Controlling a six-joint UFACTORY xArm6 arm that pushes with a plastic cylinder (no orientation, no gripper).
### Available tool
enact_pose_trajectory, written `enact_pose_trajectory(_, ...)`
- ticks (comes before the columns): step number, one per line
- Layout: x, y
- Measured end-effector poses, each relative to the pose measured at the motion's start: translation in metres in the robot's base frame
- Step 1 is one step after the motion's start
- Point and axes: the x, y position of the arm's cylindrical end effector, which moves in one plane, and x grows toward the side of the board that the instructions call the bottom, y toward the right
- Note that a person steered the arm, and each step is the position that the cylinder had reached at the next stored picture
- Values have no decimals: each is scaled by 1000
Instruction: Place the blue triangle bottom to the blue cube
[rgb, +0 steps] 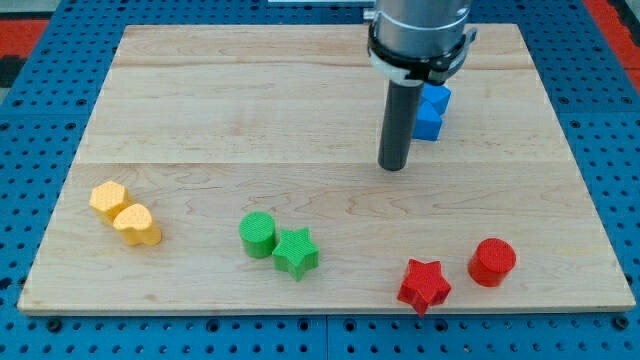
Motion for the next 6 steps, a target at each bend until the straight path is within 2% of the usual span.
enact_pose_trajectory(1,11,-1)
enact_pose_trajectory(4,108,-52)
enact_pose_trajectory(6,116,-63)
